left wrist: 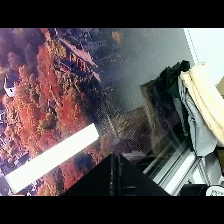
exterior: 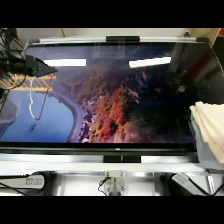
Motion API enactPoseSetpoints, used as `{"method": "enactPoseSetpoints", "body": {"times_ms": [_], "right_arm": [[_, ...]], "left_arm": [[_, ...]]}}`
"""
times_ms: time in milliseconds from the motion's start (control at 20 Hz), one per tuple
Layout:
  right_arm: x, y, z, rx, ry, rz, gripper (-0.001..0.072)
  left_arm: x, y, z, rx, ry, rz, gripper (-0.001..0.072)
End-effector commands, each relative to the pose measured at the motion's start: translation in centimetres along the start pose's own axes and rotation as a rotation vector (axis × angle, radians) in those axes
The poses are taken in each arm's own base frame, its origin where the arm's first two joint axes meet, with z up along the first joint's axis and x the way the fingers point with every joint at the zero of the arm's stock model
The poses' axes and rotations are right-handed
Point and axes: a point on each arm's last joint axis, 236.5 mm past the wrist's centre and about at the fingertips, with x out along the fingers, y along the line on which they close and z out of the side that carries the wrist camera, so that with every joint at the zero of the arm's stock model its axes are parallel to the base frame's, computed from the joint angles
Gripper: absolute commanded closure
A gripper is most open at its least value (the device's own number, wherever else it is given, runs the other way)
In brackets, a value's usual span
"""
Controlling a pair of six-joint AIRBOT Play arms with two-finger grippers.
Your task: Fold the shirts.
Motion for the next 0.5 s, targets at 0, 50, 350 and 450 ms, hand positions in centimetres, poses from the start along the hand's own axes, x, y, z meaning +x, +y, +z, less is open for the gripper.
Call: {"method": "enactPoseSetpoints", "body": {"times_ms": [0,50,350,450], "right_arm": [[2.7,-1.6,0.5,0.015,-0.022,-0.073,0.0141],[2.2,-1.5,1.3,0.014,-0.059,-0.071,0.0141],[-13.6,6.0,11.7,-0.226,-0.702,0.002,0.0144],[-19.0,14.6,11.5,-0.402,-0.892,0.110,0.0146]], "left_arm": [[0.0,0.0,0.0,-0.001,0.001,0.000,0.0670],[0.0,0.0,0.0,-0.001,0.001,0.000,0.0670],[0.3,4.7,-1.5,-0.114,0.082,0.301,0.0674],[-0.7,8.7,-3.2,-0.072,0.192,0.644,0.0674]]}}
